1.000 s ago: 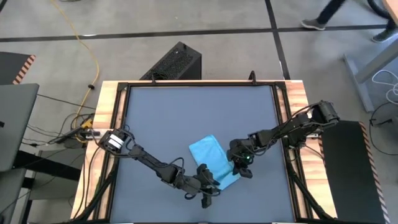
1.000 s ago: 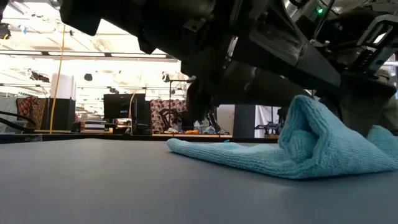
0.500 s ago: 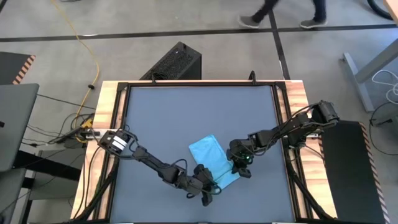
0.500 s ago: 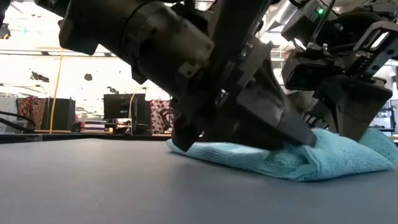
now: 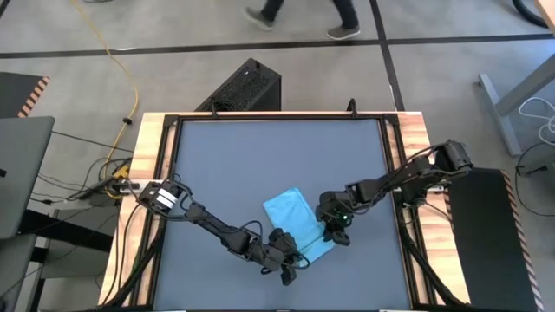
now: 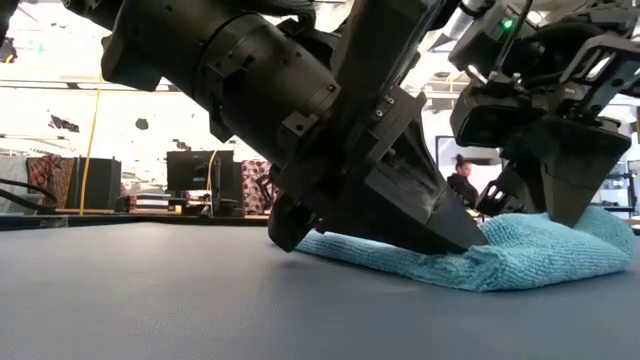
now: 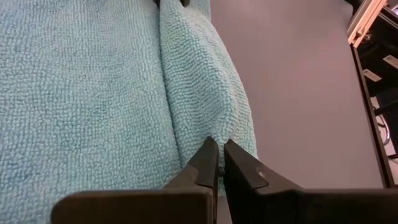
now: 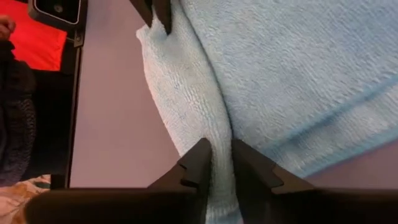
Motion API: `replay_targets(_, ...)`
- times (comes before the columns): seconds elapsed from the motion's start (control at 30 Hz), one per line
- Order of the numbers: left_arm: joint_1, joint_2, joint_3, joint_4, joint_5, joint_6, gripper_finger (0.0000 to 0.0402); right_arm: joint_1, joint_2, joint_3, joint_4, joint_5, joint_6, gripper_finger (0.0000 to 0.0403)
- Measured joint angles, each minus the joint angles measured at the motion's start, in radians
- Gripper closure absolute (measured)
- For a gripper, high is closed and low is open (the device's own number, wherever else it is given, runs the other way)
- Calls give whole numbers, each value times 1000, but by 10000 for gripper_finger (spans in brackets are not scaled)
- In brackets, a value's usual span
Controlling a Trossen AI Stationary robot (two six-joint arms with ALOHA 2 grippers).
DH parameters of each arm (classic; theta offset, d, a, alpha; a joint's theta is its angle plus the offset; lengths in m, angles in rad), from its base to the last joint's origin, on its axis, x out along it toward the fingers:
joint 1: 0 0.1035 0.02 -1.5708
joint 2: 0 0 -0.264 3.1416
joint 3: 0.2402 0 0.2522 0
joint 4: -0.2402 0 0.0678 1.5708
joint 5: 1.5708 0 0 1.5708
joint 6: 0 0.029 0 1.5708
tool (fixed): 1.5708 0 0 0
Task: Roll towel into tight, uniform cylinder
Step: Roll the blue microfiber cloth
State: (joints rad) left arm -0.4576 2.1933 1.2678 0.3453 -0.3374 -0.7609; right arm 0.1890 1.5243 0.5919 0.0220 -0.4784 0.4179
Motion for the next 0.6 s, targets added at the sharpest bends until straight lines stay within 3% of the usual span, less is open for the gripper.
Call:
replay_targets(0.2, 0, 0, 0, -15, 10, -7, 401, -65, -1, 0, -23, -115, 0, 267)
replay_targets(0.37, -6, 0, 0, -16, 12, -12, 401, -102, -18, 0, -20, -216, -9, 258)
replay_targets(0.47, -8, 0, 0, -14, 12, -12, 401, -102, -36, 0, 4, -198, -43, 263)
replay_targets(0.6, -8, 0, 0, -10, 14, -12, 401, -85, -44, 0, 65, -26, -53, 275)
